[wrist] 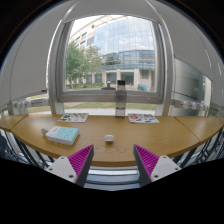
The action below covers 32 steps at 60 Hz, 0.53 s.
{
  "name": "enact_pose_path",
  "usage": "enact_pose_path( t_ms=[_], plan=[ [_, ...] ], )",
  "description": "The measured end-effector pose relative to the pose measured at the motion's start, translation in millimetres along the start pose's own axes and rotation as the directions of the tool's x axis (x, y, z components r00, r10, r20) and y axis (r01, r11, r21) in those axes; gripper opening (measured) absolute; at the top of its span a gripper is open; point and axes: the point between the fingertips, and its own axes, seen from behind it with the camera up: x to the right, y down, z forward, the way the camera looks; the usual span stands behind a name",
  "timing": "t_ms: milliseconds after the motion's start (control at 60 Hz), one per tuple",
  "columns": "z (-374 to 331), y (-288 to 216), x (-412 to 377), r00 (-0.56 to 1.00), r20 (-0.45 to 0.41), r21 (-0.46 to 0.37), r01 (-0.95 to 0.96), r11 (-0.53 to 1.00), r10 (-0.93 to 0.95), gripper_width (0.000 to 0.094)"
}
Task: Unplug charger
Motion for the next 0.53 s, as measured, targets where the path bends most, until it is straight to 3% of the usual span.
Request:
enact_pose_path(
  t_ms=[200, 533],
  plan=[
    [-21, 16, -16, 0.997, 0.075, -0.023, -0.018, 1.000, 0.020, 0.0788],
    [-27, 16, -21, 0.993, 0.113, -0.021, -0.016, 1.000, 0.018, 0.0791]
  ],
)
